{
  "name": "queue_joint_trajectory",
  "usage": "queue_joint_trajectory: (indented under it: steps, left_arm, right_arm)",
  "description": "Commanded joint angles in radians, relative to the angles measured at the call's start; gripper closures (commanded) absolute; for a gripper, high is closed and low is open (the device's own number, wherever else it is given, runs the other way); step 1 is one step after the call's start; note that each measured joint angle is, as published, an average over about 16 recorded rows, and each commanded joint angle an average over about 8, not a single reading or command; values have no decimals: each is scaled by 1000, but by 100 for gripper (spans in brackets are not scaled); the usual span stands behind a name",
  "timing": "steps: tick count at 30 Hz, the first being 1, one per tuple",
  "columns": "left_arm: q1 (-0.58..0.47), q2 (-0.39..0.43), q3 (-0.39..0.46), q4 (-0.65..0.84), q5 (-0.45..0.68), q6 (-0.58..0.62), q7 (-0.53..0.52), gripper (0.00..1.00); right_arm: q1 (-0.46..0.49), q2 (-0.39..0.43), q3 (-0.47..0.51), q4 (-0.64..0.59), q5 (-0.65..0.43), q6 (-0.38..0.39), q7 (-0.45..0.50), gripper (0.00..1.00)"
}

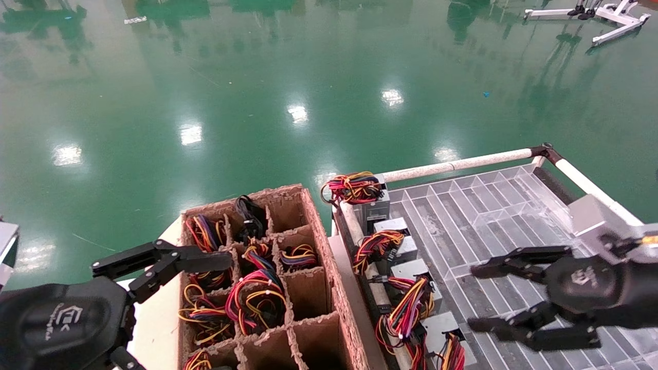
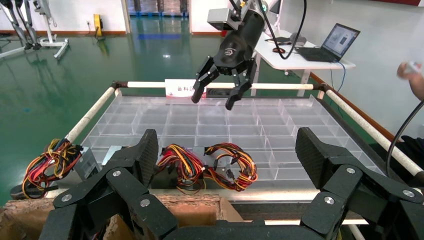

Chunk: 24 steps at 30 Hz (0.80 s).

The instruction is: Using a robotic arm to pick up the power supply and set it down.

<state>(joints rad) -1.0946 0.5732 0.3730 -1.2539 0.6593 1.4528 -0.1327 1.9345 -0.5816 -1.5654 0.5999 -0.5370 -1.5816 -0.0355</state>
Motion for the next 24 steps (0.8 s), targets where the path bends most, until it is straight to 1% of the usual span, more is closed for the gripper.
queue_joint_trajectory:
  steps: [1,24]
  left_arm:
    - [0,0,0,0,0,0,0,0]
    - [0,0,0,0,0,0,0,0]
  right_arm:
    - [-23,-1,34,18,-5,2,6,0]
    - [-382,-13,571,304,-86,38,99,0]
